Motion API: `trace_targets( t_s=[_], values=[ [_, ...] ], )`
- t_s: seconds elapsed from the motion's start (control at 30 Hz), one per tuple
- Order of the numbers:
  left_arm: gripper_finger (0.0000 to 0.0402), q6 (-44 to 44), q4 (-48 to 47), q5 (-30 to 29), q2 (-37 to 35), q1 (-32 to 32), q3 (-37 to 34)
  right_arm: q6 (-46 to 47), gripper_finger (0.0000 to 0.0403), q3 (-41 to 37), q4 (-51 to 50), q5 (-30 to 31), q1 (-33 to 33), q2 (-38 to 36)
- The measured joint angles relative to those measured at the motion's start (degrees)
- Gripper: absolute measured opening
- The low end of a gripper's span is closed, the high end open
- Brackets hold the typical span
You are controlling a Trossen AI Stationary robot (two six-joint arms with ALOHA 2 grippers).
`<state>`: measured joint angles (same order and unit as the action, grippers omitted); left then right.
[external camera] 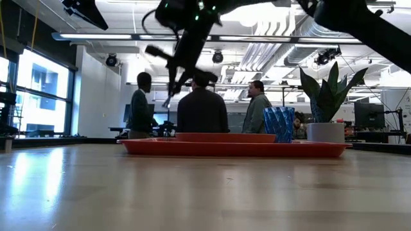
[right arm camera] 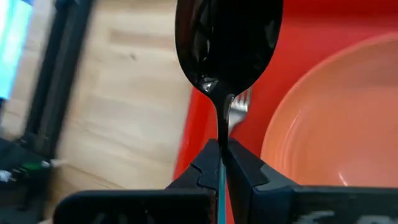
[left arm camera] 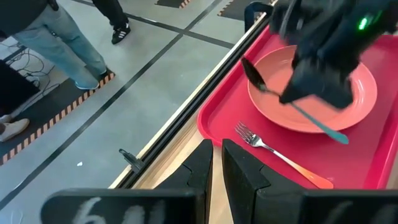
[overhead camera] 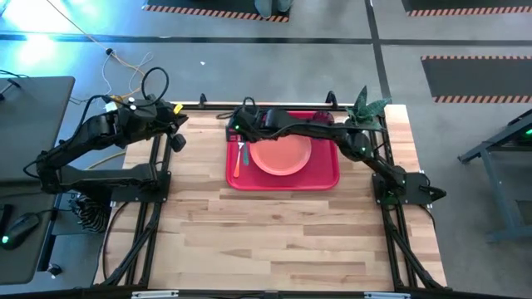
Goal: Pick and place plate/cup/fork/spoon on tray
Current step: Put the black spoon beside the orange fork on the tray
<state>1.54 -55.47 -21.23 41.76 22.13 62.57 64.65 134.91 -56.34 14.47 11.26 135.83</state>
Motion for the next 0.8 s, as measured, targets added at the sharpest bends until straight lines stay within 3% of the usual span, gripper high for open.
trace_targets(
  t_s=[0.37,0.8],
  values=[
    [0.0025,-1.35,-0.08,0.15,0.0,-0.02,0.0,3.39,0.0,-0.08,0.93,-5.77,-0.06,5.72],
    [0.0025,-1.49,-0.08,0.13,0.0,-0.02,0.0,5.3,0.0,0.0,1.89,-7.55,-0.06,9.16]
  ],
)
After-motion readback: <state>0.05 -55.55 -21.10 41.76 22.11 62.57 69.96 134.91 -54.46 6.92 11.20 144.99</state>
